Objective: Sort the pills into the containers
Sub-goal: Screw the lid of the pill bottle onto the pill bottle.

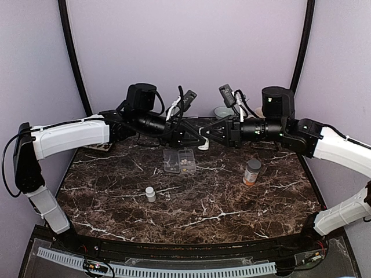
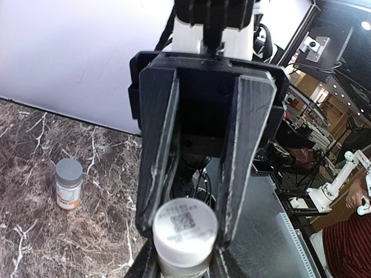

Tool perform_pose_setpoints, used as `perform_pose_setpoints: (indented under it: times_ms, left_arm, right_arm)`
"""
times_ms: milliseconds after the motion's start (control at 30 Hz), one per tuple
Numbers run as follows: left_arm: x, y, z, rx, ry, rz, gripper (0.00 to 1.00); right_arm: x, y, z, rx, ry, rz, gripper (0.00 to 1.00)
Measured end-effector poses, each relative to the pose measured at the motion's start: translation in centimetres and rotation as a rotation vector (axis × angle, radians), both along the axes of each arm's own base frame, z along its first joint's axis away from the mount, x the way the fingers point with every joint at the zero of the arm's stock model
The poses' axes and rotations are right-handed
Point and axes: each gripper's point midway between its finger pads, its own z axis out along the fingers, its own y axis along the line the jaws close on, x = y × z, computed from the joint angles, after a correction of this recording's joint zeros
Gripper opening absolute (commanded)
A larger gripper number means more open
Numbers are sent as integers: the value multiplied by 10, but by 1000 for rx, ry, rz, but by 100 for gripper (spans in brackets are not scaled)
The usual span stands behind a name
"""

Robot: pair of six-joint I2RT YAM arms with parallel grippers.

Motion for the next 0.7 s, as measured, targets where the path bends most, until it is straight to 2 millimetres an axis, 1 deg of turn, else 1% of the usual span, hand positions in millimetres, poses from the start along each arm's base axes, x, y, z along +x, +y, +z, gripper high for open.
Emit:
perform_pose_setpoints:
  times_ms: [233, 467, 567, 633, 667, 700]
  left_arm:
    - [-6, 1, 5, 15, 19, -45, 0]
    - [-10, 2, 4, 28, 16, -64, 0]
    - [-8, 3, 5, 24, 10, -64, 0]
    - [-5, 4, 14, -1, -12, -62, 0]
    - [-4, 4, 22, -18, -27, -62, 0]
    - [-3, 4, 29, -37, -43, -64, 0]
  right_arm:
    - [-7, -1, 3, -20, -4, 46, 29]
    - [-10, -4, 0, -30, 14, 76, 31]
    - [-15, -9, -7, -41, 60, 103, 31]
    - [-19, -13, -20, -66, 113, 120, 31]
    - [-25, -15, -33, -94, 161, 136, 31]
    - [-24, -15, -35, -96, 168, 135, 31]
